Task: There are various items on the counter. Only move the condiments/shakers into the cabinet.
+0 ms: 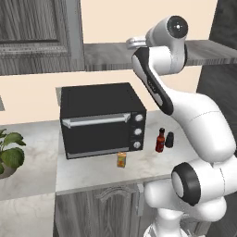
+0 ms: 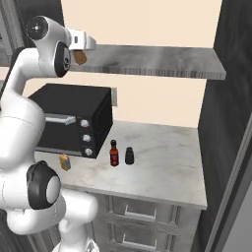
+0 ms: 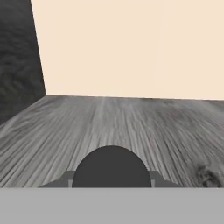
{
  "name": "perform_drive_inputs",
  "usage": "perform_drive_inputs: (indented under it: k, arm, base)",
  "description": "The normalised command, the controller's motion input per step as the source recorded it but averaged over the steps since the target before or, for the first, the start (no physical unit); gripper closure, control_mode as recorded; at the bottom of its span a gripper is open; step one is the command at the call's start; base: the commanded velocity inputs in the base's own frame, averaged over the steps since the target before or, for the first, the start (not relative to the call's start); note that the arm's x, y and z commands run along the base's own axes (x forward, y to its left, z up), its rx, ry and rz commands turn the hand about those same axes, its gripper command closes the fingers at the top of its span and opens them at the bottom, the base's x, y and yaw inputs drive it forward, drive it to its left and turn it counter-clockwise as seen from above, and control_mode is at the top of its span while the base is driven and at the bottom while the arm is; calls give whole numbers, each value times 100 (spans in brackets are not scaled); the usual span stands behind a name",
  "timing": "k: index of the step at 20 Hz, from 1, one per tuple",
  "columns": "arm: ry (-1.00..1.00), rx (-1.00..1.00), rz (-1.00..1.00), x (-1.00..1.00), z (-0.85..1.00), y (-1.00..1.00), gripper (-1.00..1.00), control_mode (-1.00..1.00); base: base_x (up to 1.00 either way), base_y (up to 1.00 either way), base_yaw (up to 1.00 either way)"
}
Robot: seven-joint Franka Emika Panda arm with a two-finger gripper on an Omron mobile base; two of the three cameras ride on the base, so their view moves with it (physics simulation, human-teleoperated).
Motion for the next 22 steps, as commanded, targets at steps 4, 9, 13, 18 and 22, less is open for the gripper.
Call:
perform_drive_inputs:
  k: [4,9,13,18,22]
  arm:
    - [0,0,0,37,0,0,100,-100]
    - [0,0,0,44,0,0,100,-100]
    - [0,0,0,40,-8,0,100,-100]
    - [1,0,0,43,-16,0,100,-100]
    - [2,0,0,36,-16,0,100,-100]
  base:
    - [0,0,0]
    - [0,0,0]
    - [0,0,0]
    - [0,0,0]
    - [0,0,0]
